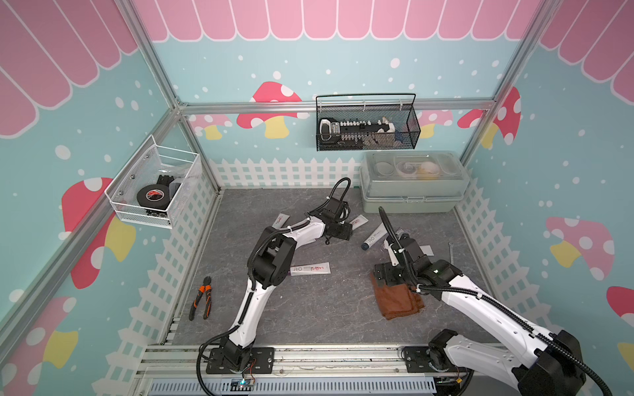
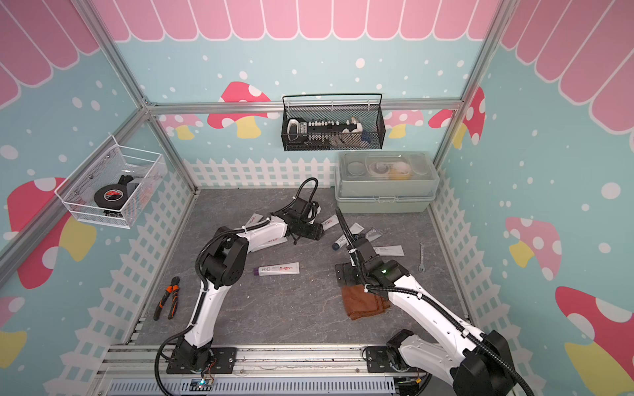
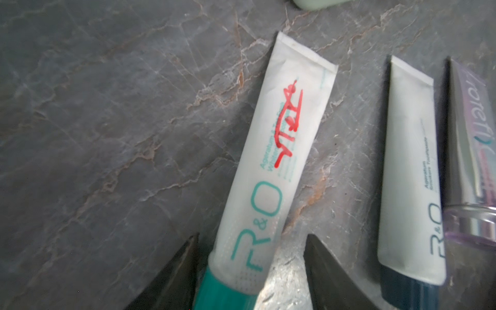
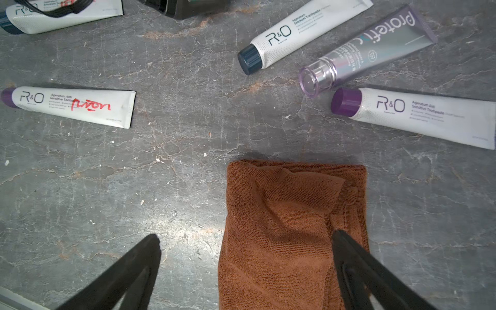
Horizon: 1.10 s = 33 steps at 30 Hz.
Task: Wipe the surface of the toothpaste tube
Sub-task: Move the toothpaste to the center of the board.
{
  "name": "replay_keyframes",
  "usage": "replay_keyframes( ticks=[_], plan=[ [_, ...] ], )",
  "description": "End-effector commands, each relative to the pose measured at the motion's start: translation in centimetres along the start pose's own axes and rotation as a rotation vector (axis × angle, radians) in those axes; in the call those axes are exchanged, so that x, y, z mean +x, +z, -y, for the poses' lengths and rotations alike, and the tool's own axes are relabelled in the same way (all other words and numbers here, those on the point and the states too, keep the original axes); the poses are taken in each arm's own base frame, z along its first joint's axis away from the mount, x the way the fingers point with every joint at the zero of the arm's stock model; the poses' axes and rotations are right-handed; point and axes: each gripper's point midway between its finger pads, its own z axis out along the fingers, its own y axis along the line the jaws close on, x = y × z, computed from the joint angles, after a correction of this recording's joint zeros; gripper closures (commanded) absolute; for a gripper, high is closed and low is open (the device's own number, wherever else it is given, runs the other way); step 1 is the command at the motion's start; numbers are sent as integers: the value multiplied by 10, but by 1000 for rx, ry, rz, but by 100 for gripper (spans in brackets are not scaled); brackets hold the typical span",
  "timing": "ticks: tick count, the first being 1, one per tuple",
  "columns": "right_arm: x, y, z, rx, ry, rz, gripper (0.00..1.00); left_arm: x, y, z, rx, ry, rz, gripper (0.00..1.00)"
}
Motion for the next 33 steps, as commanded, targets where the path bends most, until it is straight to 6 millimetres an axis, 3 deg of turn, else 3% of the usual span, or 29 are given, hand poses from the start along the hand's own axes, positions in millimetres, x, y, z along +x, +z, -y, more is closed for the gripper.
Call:
replay_keyframes(
  ticks=[1,6,9,19,26,33],
  plan=[
    [3,0,2,7,-8,4,2,12,9,-3,-26,5,-47,45],
    [4,0,3,7,-7,8,2,15,9,-2,-23,4,-54,68],
    [4,1,3,7,-5,5,2,18,6,-1,-11,2,-58,74],
    [4,1,3,13,20,-7,2,27,-36,22,66,-14,12,74],
    [-6,3,4,30,35,-18,2,55,-65,39,48,9,22,74],
    [-11,3,5,30,33,-16,2,103,-82,54,21,32,8,74]
  ],
)
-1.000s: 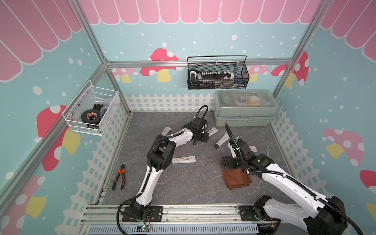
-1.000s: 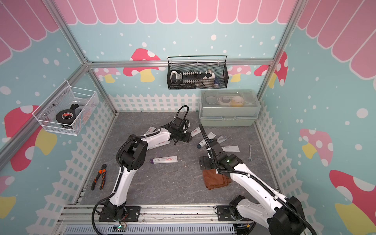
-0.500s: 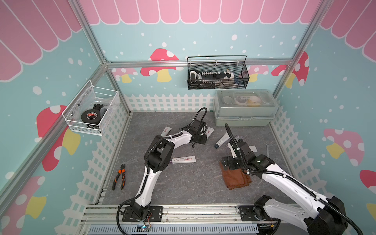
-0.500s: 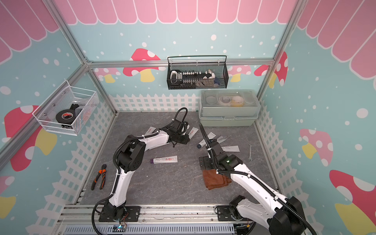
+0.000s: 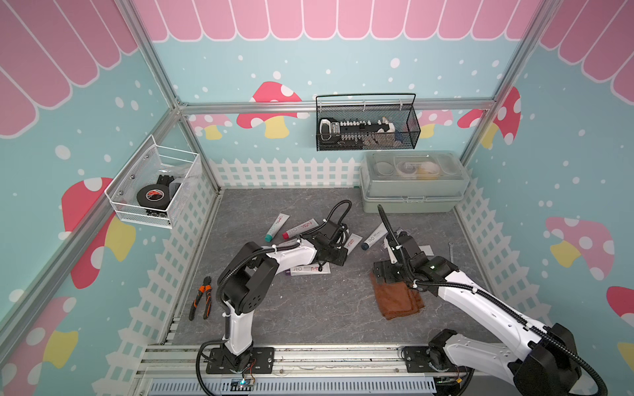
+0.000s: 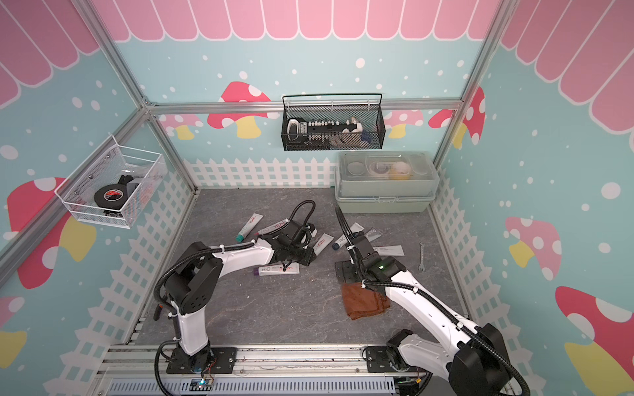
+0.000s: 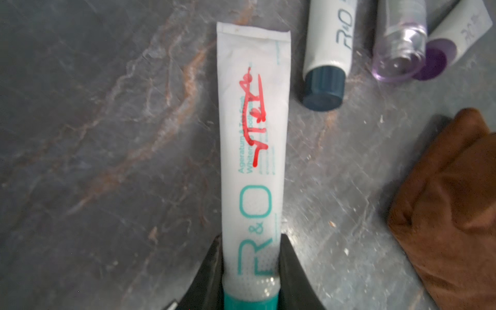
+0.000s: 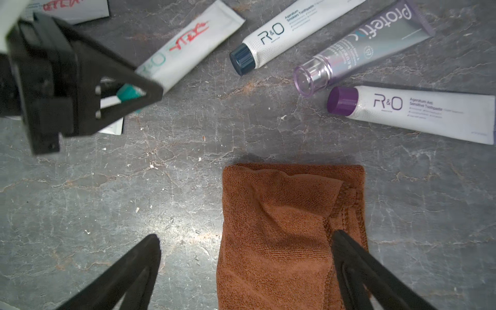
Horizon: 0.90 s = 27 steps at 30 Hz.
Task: Wipe the surface of the toothpaste tube
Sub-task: Move the toothpaste to the center of the board.
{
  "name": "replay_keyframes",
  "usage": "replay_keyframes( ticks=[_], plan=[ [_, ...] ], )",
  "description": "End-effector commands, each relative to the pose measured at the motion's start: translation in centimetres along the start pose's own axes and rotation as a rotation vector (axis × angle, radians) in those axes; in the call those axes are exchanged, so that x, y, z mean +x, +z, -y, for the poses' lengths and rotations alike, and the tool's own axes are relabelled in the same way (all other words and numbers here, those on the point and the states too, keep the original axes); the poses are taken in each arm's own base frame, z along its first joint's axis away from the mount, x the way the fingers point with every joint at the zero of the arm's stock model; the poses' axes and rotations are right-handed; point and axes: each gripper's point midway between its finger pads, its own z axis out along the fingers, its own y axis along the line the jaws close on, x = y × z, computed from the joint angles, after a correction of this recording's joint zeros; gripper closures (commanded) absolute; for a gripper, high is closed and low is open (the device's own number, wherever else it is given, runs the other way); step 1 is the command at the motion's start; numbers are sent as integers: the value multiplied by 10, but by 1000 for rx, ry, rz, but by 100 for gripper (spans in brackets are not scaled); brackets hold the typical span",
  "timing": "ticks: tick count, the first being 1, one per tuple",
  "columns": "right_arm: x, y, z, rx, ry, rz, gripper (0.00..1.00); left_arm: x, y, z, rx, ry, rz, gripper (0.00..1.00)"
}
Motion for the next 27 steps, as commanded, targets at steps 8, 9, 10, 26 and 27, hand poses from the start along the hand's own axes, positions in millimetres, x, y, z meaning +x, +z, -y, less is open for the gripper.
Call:
replay_keyframes(
  ticks=[8,9,10,26,27],
  plan=[
    [5,8,-2,-17,18,-40,2,41,-21,13,-25,-7,48,74],
    [7,11,-4,-24,23,-50,2,47,-22,15,-26,-3,45,74],
    [8,13,-5,-28,30,-58,3,52,-23,17,-30,1,44,74],
    [36,62,-7,-5,98,-214,20,124,-42,53,56,33,83,73],
    [36,65,-6,2,99,-217,20,129,-42,53,60,30,81,73]
  ],
)
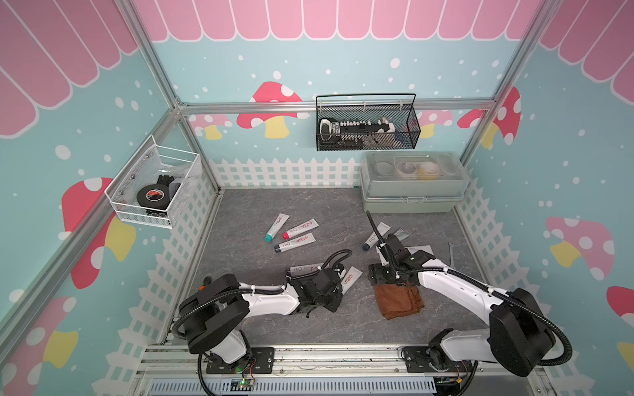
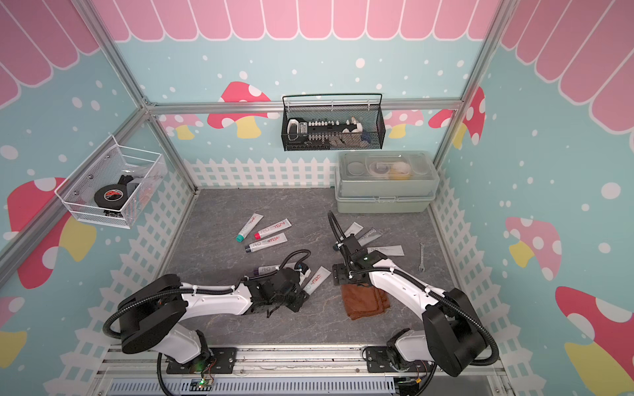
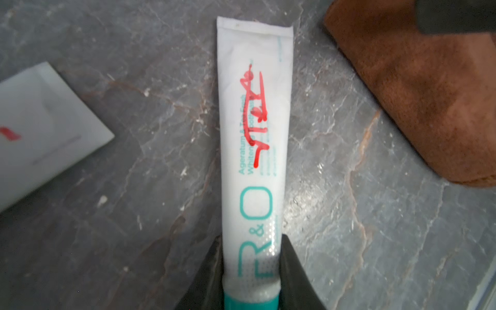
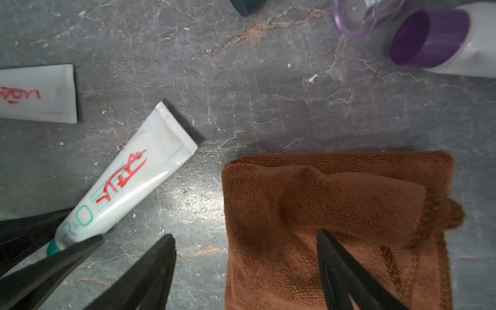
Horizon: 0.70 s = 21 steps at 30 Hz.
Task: Wipe the surface of the toothpaste tube
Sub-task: Move the toothpaste to the center of the board, then pick up the cleaning item at the center of the board.
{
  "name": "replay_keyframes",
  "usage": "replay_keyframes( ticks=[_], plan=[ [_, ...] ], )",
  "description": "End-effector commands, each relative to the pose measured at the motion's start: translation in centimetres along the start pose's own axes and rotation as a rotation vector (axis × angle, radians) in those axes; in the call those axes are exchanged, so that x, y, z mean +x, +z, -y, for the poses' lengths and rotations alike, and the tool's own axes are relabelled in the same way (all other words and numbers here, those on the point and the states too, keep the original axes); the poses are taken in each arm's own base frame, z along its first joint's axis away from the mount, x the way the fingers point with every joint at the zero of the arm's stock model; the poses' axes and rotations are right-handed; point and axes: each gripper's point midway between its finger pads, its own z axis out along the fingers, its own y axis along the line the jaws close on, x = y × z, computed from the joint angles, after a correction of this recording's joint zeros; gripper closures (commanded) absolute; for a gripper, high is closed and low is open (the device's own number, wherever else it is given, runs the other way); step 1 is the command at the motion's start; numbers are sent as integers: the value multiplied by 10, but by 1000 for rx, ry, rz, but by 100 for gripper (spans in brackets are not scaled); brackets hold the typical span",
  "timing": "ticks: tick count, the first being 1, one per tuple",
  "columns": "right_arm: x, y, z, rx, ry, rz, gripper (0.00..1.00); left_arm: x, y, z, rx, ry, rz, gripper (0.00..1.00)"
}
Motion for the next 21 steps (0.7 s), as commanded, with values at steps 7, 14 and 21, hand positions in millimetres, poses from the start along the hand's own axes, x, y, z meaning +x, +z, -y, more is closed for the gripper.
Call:
replay_keyframes(
  ticks=[7,14,21],
  plan=[
    [7,35,7,45,22,-59,26,15,6,10,49,-18,19,72],
    [14,55,18,106,13,-95,56,14,16,22,78,29,11,72],
    [6,28,24,85,15,-31,85,4,19,37,126,75,27,72]
  ],
)
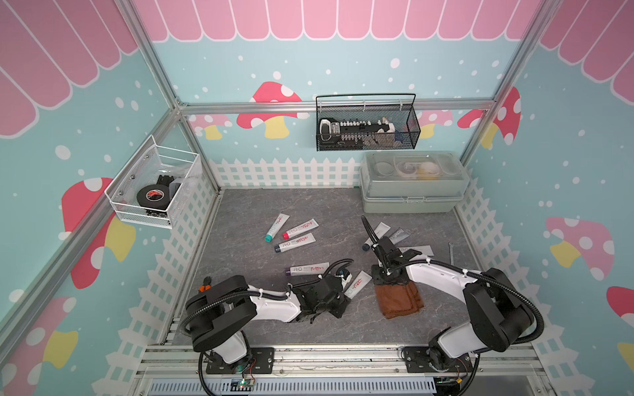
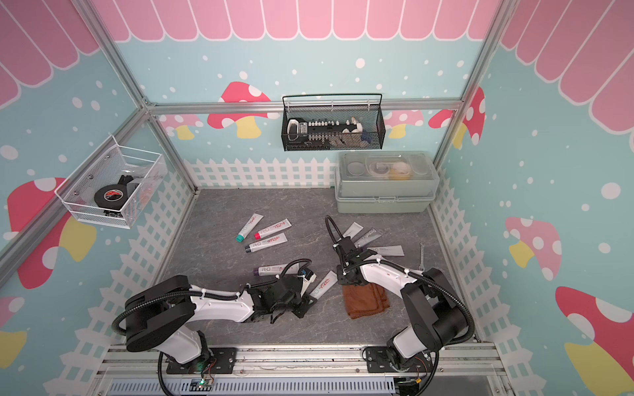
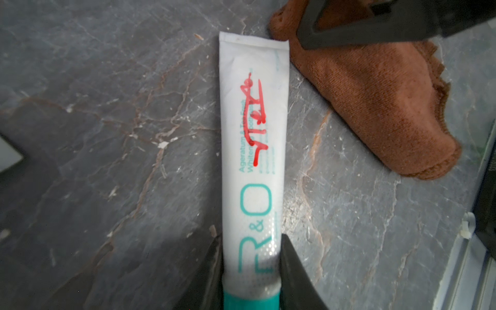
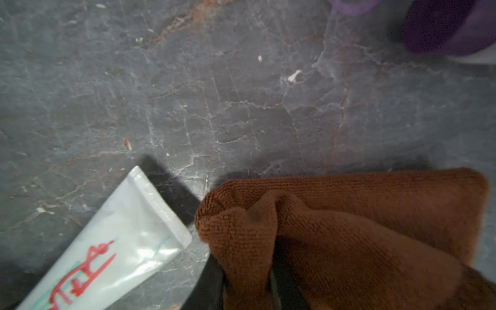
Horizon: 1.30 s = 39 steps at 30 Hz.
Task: Wipe the surface of the toothpaste tube
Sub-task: Pick up the cleaning item at the center of the board, then wipe the dirt from the toothpaste tube.
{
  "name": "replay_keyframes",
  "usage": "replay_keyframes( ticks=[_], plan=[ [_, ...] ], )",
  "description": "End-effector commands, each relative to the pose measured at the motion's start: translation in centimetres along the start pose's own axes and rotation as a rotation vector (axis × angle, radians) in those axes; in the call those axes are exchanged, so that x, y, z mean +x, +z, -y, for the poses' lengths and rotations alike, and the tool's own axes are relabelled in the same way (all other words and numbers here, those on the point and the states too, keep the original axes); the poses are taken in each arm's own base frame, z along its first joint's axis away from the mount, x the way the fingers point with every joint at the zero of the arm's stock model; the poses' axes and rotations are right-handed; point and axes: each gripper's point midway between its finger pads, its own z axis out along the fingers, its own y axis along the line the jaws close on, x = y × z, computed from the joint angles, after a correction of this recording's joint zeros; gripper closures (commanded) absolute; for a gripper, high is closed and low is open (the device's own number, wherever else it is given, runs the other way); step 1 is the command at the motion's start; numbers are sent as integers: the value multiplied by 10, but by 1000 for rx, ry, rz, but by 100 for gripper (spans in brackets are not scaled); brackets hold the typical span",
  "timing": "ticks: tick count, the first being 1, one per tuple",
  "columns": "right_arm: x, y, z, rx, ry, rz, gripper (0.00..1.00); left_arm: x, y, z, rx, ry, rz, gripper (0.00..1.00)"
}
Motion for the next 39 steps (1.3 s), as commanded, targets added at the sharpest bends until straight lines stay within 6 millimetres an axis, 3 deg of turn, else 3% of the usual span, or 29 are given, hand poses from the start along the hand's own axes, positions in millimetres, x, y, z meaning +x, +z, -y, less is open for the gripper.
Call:
replay_keyframes(
  ticks=[1,6,11,16,19,22,24,28,32,35,39],
  plan=[
    [4,-10,6,-16,-5,10,85,7,7,9,34,42,-45,72],
    [0,-35,2,-73,-30,47,89,-1,14,19,63,81,-52,70],
    [3,-39,-8,-132,-51,33,89,3,13,15,50,68,-53,56],
    [7,-45,-25,-240,-65,18,89,14,9,10,32,51,-54,54],
    [9,-52,-40,-335,-69,23,89,19,12,6,21,47,-62,56],
    [13,-56,-54,-415,-80,6,88,23,16,5,18,46,-75,70],
    [16,-56,-61,-451,-82,-5,88,25,18,4,15,44,-84,72],
    [22,-48,-72,-500,-89,-41,87,24,18,3,13,46,-78,72],
    [28,-30,-70,-461,-91,-95,87,24,19,3,11,47,-80,73],
    [29,-16,-59,-382,-91,-121,87,24,18,3,10,46,-79,73],
    [33,6,-29,-177,-103,-174,87,24,17,2,5,46,-76,73]
  ],
)
